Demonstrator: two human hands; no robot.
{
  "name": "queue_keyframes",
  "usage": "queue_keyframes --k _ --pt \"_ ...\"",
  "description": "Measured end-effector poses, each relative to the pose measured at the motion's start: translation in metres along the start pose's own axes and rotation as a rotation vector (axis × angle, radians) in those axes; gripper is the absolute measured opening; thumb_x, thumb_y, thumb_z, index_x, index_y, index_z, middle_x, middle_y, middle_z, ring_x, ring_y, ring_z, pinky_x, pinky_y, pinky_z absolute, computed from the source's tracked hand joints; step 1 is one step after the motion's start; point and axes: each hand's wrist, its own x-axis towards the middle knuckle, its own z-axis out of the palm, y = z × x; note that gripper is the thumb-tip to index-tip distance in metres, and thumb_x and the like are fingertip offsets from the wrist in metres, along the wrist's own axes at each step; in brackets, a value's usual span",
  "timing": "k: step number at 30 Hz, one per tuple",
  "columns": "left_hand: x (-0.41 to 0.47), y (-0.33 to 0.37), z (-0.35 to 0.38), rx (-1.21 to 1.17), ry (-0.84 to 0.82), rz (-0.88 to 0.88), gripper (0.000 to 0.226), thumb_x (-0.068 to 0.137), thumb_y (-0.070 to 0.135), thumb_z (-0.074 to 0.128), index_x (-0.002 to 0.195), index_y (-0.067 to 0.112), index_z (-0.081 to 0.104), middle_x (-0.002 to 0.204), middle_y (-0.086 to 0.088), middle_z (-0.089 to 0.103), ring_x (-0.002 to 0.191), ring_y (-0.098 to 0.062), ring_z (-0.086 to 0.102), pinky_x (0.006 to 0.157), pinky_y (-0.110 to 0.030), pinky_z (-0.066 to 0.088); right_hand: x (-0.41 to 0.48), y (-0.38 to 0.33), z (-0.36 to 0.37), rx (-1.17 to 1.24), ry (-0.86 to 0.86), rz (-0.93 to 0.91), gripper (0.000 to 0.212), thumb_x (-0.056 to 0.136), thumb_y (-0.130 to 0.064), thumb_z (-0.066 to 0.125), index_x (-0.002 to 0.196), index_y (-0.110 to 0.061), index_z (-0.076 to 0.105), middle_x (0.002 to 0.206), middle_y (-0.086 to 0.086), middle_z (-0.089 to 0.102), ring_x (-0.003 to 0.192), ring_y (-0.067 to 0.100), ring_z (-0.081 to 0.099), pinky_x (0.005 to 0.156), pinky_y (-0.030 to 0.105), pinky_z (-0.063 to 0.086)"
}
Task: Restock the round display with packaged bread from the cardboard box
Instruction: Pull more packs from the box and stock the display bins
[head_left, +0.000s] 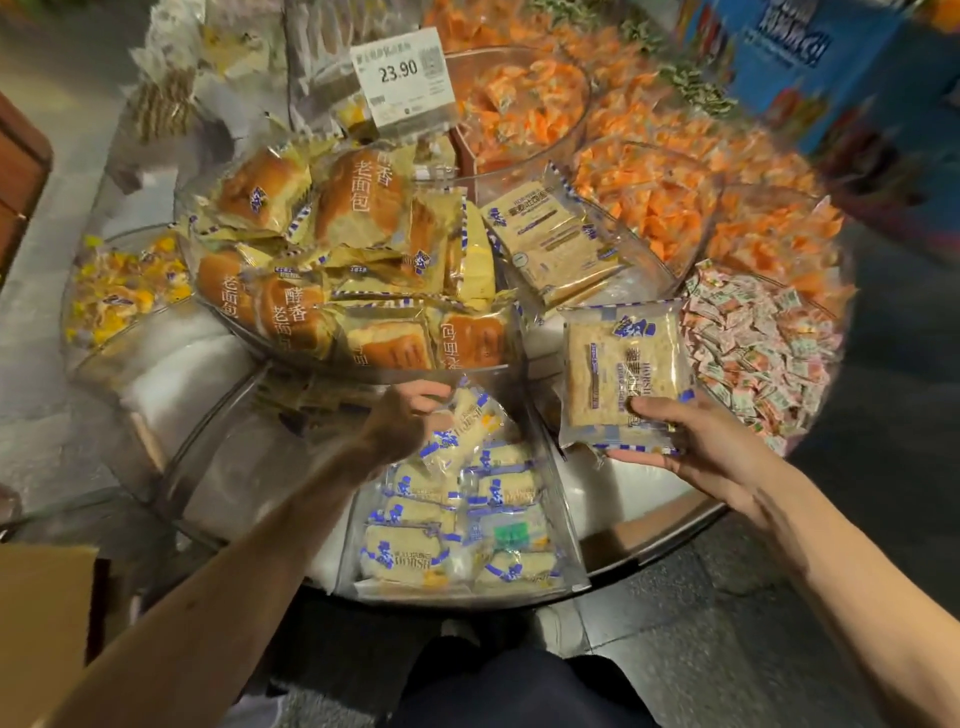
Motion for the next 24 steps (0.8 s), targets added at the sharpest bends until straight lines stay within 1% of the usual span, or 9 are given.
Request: queue_keyframes --k 3,4,7,9,11,13,17,20,24 --pt "0.01 0.012 0.012 0.09 -0.162 0.07 0.027 0.084 0.011 0.077 0.109 0.016 0.067 0.104 -0.001 0.069 0.095 -0.015 0.067 0.09 -0.034 0.056 -0.004 0.002 -0.006 0.001 0.001 -0.003 0.056 0.067 -0.005 0.074 0.121 -0.006 0.059 0.114 0.019 0.072 0.099 0.033 0.072 0.072 0.042 0.062" --pt "0.01 0.015 0.017 0.106 -0.254 0.078 0.025 0.084 0.011 0.077 0.105 0.018 0.067 0.101 0.002 0.068 0.093 -0.014 0.067 0.09 -0.036 0.057 -0.005 0.003 -0.007 0.009 0.0 -0.004 0.052 0.07 -0.004 0.072 0.121 -0.006 0.06 0.115 0.019 0.072 0.1 0.033 0.072 0.072 0.043 0.062" --pt "-0.001 0.018 0.037 0.128 -0.46 0.094 0.023 0.082 0.011 0.08 0.099 0.021 0.069 0.096 0.001 0.07 0.092 -0.029 0.07 0.083 -0.041 0.059 -0.009 0.008 -0.01 0.043 0.016 0.003 0.047 0.074 0.002 0.067 0.12 -0.005 0.061 0.113 0.02 0.072 0.098 0.033 0.072 0.069 0.043 0.063" --pt "-0.011 0.012 0.053 0.2 -0.544 0.106 0.022 0.082 0.013 0.081 0.1 0.02 0.07 0.094 0.008 0.068 0.092 -0.019 0.071 0.082 -0.035 0.059 -0.012 0.011 -0.008 0.056 0.026 0.021 0.045 0.073 0.003 0.066 0.118 -0.001 0.06 0.107 0.02 0.073 0.091 0.031 0.074 0.064 0.039 0.062" --pt "-0.018 0.006 0.065 0.266 -0.568 0.124 0.025 0.083 0.014 0.08 0.105 0.016 0.07 0.094 0.012 0.066 0.081 0.004 0.065 0.073 -0.015 0.054 -0.016 0.014 -0.003 0.073 0.019 0.039 0.041 0.073 0.003 0.066 0.113 0.002 0.06 0.103 0.021 0.074 0.087 0.03 0.075 0.061 0.037 0.062" --pt "-0.024 -0.001 0.073 0.316 -0.578 0.141 0.025 0.084 0.016 0.079 0.107 0.018 0.069 0.097 0.01 0.065 0.074 0.011 0.059 0.065 -0.006 0.045 -0.021 0.016 0.003 0.064 0.011 0.042 0.03 0.076 0.005 0.064 0.105 -0.002 0.06 0.1 0.02 0.075 0.083 0.029 0.075 0.06 0.036 0.062" --pt "-0.036 -0.01 0.083 0.406 -0.497 0.194 0.024 0.087 0.019 0.076 0.109 0.021 0.068 0.1 0.008 0.064 0.082 0.003 0.059 0.073 -0.016 0.044 -0.028 0.02 0.012 0.017 0.035 0.051 0.019 0.087 0.01 0.058 0.093 -0.007 0.054 0.091 0.017 0.076 0.074 0.024 0.075 0.059 0.036 0.062" --pt "-0.043 -0.017 0.091 0.487 -0.45 0.254 0.026 0.091 0.023 0.072 0.115 0.021 0.066 0.105 0.006 0.063 0.097 -0.007 0.053 0.082 -0.024 0.04 -0.028 0.025 0.016 0.035 -0.004 0.072 0.028 0.077 0.005 0.065 0.102 -0.002 0.055 0.105 0.022 0.073 0.085 0.03 0.075 0.061 0.041 0.063" --pt "-0.049 -0.025 0.103 0.642 -0.467 0.326 0.029 0.093 0.029 0.067 0.122 0.026 0.064 0.116 0.005 0.062 0.114 -0.016 0.046 0.093 -0.035 0.039 -0.029 0.032 0.02 0.015 -0.004 0.073 0.026 0.076 0.004 0.066 0.099 -0.004 0.056 0.096 0.017 0.076 0.082 0.028 0.075 0.06 0.04 0.062"
